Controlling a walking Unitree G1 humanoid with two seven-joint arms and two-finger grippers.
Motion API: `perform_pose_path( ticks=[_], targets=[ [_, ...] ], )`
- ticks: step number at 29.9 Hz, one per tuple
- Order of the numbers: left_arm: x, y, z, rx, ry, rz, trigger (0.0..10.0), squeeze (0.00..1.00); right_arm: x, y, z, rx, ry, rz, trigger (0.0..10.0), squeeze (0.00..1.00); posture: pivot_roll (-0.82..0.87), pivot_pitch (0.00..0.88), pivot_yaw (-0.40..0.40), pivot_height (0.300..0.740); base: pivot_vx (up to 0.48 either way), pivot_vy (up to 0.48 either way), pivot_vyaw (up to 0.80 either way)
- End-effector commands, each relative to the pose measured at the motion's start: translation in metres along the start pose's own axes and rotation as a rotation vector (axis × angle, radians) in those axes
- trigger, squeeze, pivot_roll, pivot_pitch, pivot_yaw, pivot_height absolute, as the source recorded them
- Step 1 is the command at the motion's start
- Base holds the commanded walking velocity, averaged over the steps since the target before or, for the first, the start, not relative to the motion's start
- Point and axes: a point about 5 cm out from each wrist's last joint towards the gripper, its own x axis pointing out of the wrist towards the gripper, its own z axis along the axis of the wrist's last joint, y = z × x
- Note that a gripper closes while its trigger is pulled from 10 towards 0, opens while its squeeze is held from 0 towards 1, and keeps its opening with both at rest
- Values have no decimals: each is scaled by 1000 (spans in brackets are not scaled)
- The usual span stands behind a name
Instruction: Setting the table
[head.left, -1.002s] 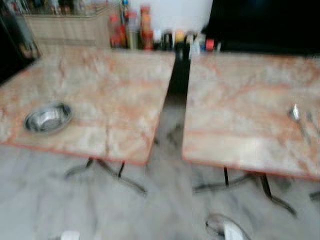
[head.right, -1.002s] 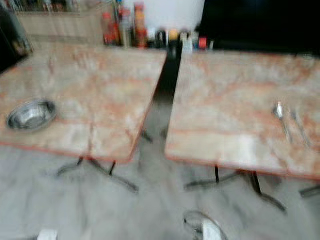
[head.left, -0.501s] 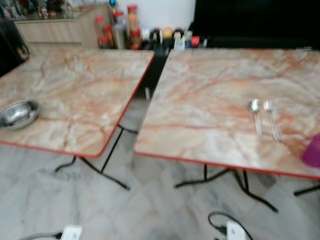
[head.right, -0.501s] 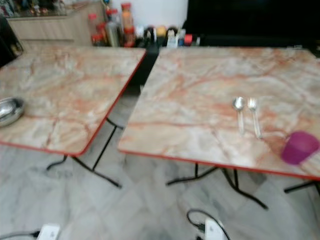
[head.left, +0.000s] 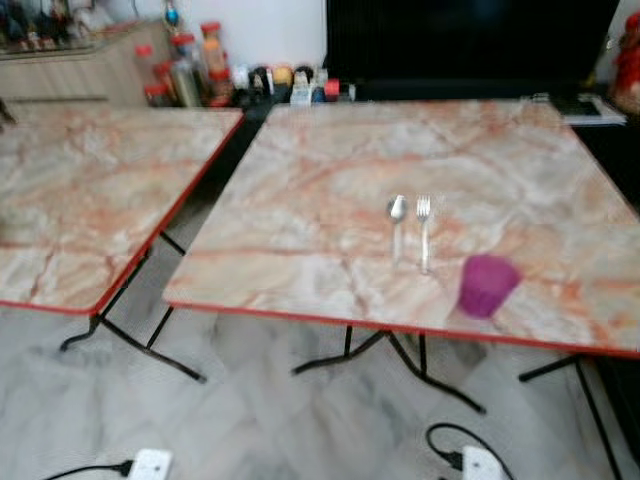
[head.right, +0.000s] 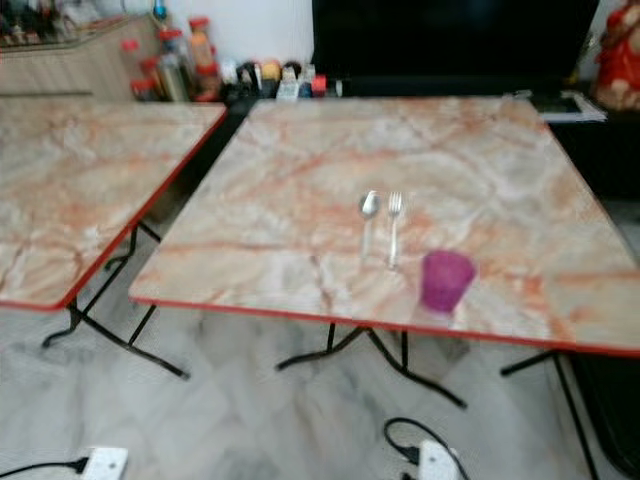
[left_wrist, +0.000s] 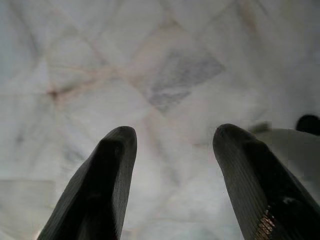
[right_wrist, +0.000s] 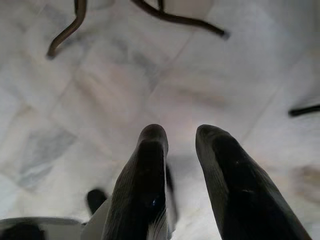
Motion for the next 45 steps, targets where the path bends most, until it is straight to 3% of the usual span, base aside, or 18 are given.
perform_pose_path(
  ticks=[1,12,21,45],
  targets=[
    [-4,9,-11,-17,38,32,10000,0,-1,12,-7,-8,20,44,10000,0,-11,0,35,740,0,-465,0],
    [-7,7,-22,-27,57,20,10000,0,-3,7,-14,-25,22,50,10000,0,-7,0,19,740,0,-408,0],
    [-8,6,-24,-62,30,29,10000,0,-5,4,-17,-27,30,45,10000,0,-21,0,14,740,0,0,0],
    [-9,6,-24,-97,5,28,10000,0,-5,5,-18,-50,45,70,10000,0,-14,0,12,740,0,0,-757]
  ],
)
